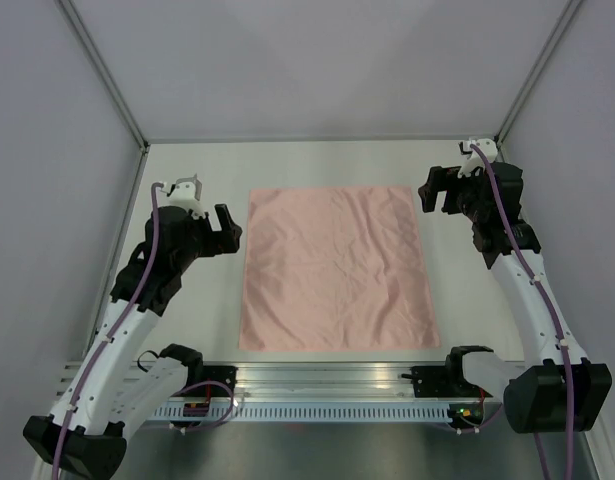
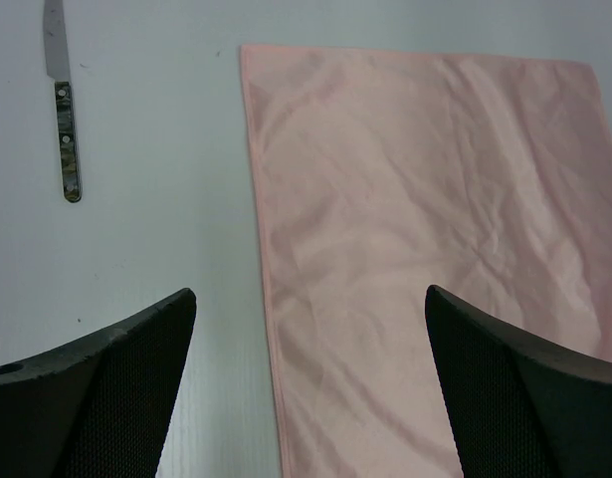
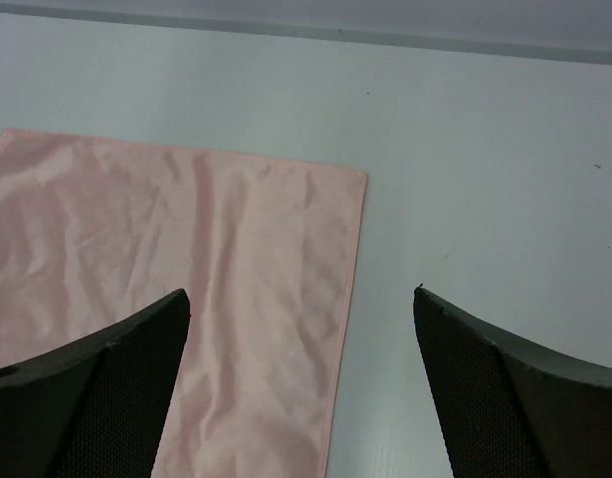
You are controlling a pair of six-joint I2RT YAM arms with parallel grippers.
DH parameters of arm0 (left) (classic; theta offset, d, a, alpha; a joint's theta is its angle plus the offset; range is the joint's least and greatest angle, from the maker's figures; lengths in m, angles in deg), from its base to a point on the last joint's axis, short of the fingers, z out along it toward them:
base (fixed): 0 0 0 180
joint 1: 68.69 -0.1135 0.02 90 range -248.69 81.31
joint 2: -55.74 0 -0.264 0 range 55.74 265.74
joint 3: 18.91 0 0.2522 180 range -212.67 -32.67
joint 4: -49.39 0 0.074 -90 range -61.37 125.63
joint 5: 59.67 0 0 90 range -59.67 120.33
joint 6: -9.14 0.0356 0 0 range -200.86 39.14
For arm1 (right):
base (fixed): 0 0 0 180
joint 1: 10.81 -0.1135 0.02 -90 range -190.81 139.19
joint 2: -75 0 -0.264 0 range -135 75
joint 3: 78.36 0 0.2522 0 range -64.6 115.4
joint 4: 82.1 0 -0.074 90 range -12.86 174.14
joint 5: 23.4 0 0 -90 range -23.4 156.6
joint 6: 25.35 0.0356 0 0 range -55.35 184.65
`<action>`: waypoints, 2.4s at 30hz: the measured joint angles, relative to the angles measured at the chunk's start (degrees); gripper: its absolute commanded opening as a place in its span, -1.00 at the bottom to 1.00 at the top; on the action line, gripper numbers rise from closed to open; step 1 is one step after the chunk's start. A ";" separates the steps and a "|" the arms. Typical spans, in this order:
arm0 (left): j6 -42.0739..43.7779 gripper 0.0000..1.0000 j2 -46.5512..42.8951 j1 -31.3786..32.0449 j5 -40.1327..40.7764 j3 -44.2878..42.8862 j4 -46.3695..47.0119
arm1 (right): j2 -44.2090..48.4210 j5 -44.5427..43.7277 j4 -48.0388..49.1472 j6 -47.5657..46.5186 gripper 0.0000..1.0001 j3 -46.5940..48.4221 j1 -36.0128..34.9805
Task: Fold the napkin, place the utensils inside, and roll it up
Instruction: Fold the napkin
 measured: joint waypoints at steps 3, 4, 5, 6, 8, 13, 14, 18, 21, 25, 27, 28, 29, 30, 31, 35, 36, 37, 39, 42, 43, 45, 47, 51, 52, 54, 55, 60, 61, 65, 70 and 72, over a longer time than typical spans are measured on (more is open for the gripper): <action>0.24 0.99 0.17 0.00 -0.22 0.00 0.00 | -0.04 -0.04 -0.02 -0.13 0.96 0.00 0.00; 0.31 0.99 0.17 0.00 -0.28 0.00 0.00 | -0.07 -0.02 -0.04 -0.15 0.96 0.00 0.00; 0.35 0.97 0.20 0.00 -0.46 0.00 0.00 | -0.11 -0.04 -0.13 -0.22 0.96 0.00 0.00; 0.37 0.96 0.26 0.00 -0.70 0.00 0.02 | -0.15 -0.02 -0.20 -0.39 0.96 0.00 0.00; 0.37 0.93 0.68 0.09 -1.64 -0.15 0.00 | -0.26 -0.04 -0.42 -0.46 0.96 0.00 0.00; 0.26 0.90 3.87 4.70 -1.36 -3.26 -0.81 | -0.61 -0.04 -1.46 -0.59 0.96 0.00 0.00; 0.00 0.89 4.55 7.04 -0.59 -4.24 -0.81 | -0.76 -0.04 -1.57 -0.59 0.96 0.00 0.00; -2.27 0.88 8.76 20.59 4.52 -7.23 0.66 | -1.92 -0.31 -2.16 -0.57 0.96 0.02 0.00; -4.07 0.88 14.58 31.74 10.12 -7.45 3.80 | -2.95 -1.60 -2.47 -0.61 0.96 0.02 0.00; -5.79 0.84 27.30 43.63 15.32 -7.93 8.74 | -3.28 -3.82 -2.34 -0.61 0.96 0.02 0.00; -6.56 0.81 34.01 47.84 16.48 -8.63 11.06 | -3.28 -4.72 -2.29 -0.61 0.96 0.02 0.00; -6.82 0.81 37.29 49.77 16.74 -9.33 12.24 | -3.26 -5.05 -2.32 -0.61 0.96 0.02 0.00; -6.93 0.79 40.41 51.49 16.92 -10.12 13.46 | -3.26 -5.40 -2.29 -0.61 0.96 0.02 0.00; -7.02 0.78 43.36 53.31 17.03 -11.17 14.78 | -3.26 -5.81 -2.23 -0.61 0.96 0.02 0.00; -7.06 0.76 46.27 54.99 17.07 -12.48 16.00 | -3.26 -6.08 -2.12 -0.63 0.96 0.02 0.00; -7.04 0.68 56.74 60.63 16.39 -19.96 20.46 | -3.26 -7.13 -1.88 -0.61 0.96 0.02 0.00; -7.04 0.67 58.97 61.59 16.02 -21.86 21.66 | -3.28 -7.32 -1.90 -0.61 0.96 0.02 0.00; -7.02 0.62 60.89 62.34 15.58 -23.71 22.45 | -3.28 -7.43 -1.88 -0.61 0.96 0.02 0.00; -6.99 0.60 63.58 63.04 14.38 -26.18 24.02 | -3.28 -7.54 -1.88 -0.61 0.96 0.02 0.00; -6.97 0.50 66.73 63.06 12.70 -28.52 26.49 | -3.28 -7.76 -1.86 -0.61 0.96 0.02 0.00; -6.97 0.48 67.30 63.01 12.02 -28.79 26.99 | -3.28 -7.80 -1.84 -0.61 0.96 0.02 0.00; -6.95 0.44 68.63 62.77 11.10 -29.22 28.04 | -3.28 -7.91 -1.70 -0.61 0.96 0.02 0.00; -6.88 0.42 69.92 62.66 10.21 -29.75 28.85 | -3.28 -7.93 -1.49 -0.61 0.96 0.02 0.00; -6.78 0.37 72.46 62.66 9.25 -30.67 30.05 | -3.28 -7.96 -1.46 -0.61 0.96 0.02 0.00; -6.78 0.34 72.94 62.69 8.94 -30.67 30.14 | -3.26 -7.93 -1.44 -0.61 0.96 0.02 0.00; -6.78 0.30 73.77 62.66 8.76 -30.67 30.34 | -3.26 -7.93 -1.46 -0.61 0.96 0.02 0.00; -6.78 0.30 74.29 62.66 8.63 -30.67 30.42 | -3.26 -7.93 -1.44 -0.61 0.96 0.02 0.00; -6.32 0.27 75.34 62.73 8.48 -30.58 32.22 | -3.26 -7.93 -1.44 -0.61 0.96 0.02 0.00; -6.12 0.26 75.56 62.77 8.50 -30.58 32.68 | -3.26 -7.93 -1.46 -0.61 0.96 0.02 0.00; -5.42 0.22 76.43 63.17 8.70 -30.56 33.66 | -3.26 -7.91 -1.46 -0.87 0.96 0.02 0.00; -4.22 0.13 77.66 63.80 9.29 -30.51 34.71 | -3.26 -7.91 -1.46 -1.64 0.96 0.02 0.00; -3.85 0.09 77.81 64.08 10.03 -30.51 34.88 | -3.26 -7.91 -1.46 -1.75 0.96 0.02 0.00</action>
